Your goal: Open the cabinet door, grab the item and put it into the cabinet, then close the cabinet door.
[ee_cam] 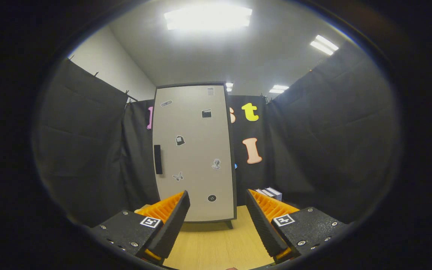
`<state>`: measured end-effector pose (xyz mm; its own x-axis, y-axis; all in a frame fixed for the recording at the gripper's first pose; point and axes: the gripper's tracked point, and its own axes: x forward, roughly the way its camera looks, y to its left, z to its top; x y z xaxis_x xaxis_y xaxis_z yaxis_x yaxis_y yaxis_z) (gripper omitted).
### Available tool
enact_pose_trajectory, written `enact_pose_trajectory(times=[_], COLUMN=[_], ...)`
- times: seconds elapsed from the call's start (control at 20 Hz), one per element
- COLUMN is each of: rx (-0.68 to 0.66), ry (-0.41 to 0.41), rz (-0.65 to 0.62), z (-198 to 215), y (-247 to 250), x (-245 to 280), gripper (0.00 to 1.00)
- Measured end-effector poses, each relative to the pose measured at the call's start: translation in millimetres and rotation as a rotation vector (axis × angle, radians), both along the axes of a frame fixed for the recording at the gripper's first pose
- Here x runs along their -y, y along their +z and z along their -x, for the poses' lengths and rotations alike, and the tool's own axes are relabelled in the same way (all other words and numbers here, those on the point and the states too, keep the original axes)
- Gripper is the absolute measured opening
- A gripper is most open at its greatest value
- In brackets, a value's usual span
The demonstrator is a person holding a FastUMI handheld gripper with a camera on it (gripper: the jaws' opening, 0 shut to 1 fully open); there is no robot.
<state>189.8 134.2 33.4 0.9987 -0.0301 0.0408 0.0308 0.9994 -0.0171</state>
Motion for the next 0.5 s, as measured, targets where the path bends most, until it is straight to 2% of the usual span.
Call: enact_pose_trajectory(times=[0.5], rx=[-0.003], ry=[0.024], rz=[0.007], z=[-4.1], y=[-5.3], x=[-10.6], gripper=[0.93])
